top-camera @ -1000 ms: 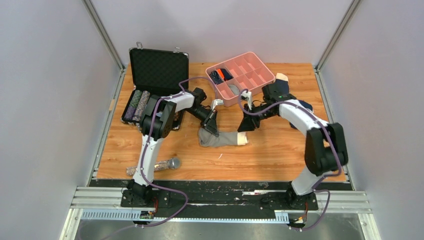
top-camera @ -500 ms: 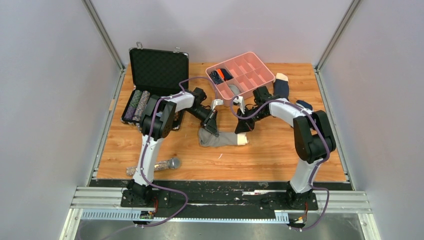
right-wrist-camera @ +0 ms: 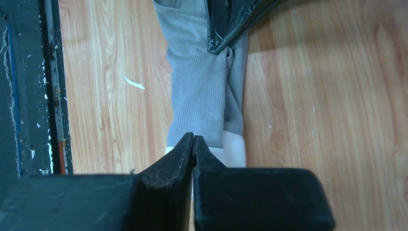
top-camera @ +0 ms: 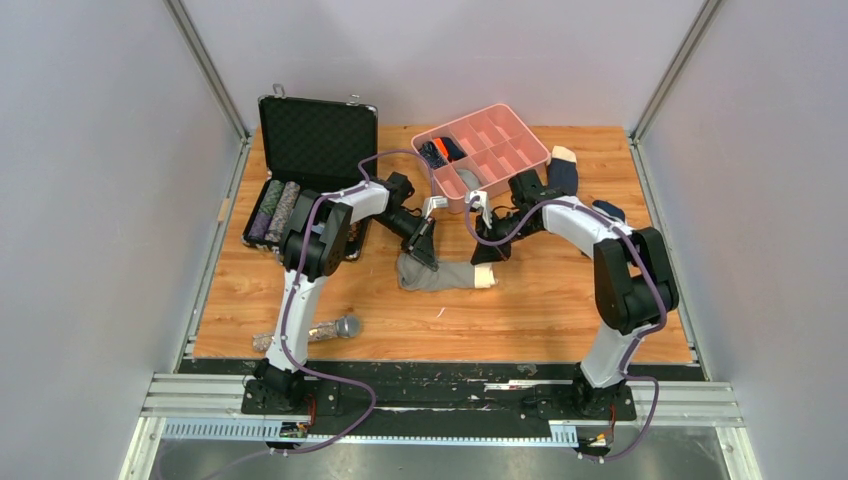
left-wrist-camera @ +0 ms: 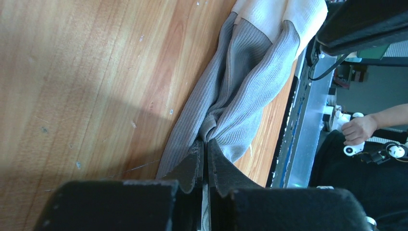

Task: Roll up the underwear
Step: Fold the underwear at the center of the board.

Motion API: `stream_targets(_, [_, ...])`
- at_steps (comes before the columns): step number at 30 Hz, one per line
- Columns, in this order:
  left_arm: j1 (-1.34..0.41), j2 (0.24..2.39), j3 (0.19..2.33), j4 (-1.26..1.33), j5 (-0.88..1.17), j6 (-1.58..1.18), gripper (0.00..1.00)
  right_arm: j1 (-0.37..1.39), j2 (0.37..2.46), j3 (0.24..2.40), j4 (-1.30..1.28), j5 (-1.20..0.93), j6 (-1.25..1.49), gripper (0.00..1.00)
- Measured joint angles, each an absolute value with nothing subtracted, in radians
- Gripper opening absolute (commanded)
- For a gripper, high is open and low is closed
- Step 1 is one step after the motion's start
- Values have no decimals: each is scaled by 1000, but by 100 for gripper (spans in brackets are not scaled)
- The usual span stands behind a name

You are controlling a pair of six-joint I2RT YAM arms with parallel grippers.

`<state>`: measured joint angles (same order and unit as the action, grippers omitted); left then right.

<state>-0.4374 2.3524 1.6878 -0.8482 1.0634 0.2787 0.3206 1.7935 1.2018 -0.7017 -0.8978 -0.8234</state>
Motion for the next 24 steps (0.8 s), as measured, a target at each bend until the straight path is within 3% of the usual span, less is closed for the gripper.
stream_targets(16, [-437, 2352, 1691, -853, 1063, 287, 8, 334, 1895, 1245, -773, -838, -987, 0])
stream_targets(18, [-438, 2352, 1695, -857, 1058, 297, 15, 334, 1907, 1247, -778, -830, -998, 0])
stream_targets(20, [-438, 2352, 1699, -864, 1050, 305, 34, 333, 1918, 1250, -782, -823, -1002, 0])
stream_targets(24, [-440, 2341, 1710, -890, 1037, 317, 50, 328, 1951, 1268, -794, -819, -999, 0])
